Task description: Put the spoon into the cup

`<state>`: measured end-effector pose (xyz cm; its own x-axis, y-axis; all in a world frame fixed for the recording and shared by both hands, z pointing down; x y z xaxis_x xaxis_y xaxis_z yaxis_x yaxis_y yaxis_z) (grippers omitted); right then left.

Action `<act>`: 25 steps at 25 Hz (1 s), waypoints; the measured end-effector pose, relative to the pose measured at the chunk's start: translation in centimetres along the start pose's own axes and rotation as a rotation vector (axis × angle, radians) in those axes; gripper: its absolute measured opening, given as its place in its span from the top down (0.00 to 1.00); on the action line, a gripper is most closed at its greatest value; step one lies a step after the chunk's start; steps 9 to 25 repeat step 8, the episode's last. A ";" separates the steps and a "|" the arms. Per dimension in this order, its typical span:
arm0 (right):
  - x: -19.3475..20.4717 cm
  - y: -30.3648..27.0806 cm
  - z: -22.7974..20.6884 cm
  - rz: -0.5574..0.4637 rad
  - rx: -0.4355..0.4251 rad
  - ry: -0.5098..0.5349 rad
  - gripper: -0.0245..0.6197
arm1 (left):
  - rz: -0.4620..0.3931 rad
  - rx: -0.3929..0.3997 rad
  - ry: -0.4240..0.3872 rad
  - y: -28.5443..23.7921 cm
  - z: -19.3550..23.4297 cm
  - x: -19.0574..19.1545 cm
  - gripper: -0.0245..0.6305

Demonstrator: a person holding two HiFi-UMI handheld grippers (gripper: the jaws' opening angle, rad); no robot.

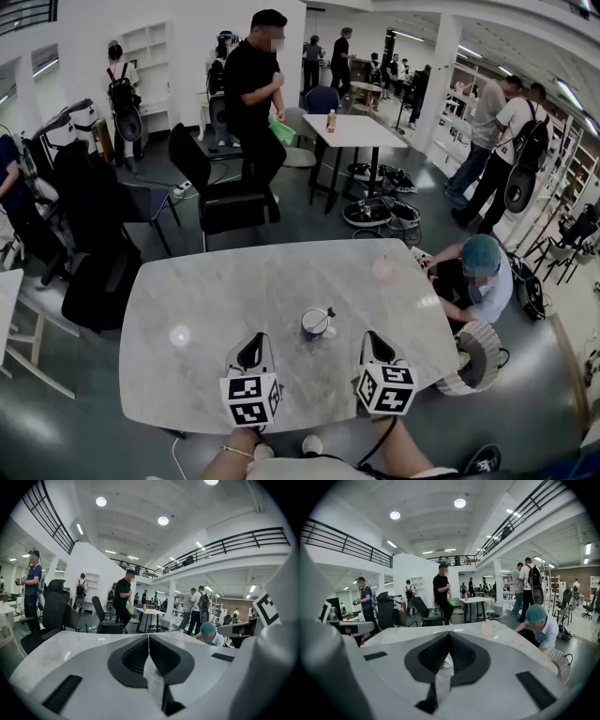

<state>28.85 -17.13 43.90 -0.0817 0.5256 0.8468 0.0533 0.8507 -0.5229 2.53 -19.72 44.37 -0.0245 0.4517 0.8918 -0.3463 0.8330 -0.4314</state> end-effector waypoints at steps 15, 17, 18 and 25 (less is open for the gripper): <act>0.0 0.3 0.4 0.004 -0.004 0.004 0.91 | 0.000 -0.007 -0.001 0.6 0.3 0.0 0.93; 0.0 0.3 0.4 0.004 -0.004 0.004 0.91 | 0.000 -0.007 -0.001 0.6 0.3 0.0 0.93; 0.0 0.3 0.4 0.004 -0.004 0.004 0.91 | 0.000 -0.007 -0.001 0.6 0.3 0.0 0.93; 0.0 0.3 0.4 0.004 -0.004 0.004 0.91 | 0.000 -0.007 -0.001 0.6 0.3 0.0 0.93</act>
Point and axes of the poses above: the fingertips, and each gripper's own axes: y backward along the fingers, z to its left, x out of its underside, the point moved 8 cm from there along y, backward along the fingers, and after that the axes turned 9 degrees about z, right-handed, at the moved point
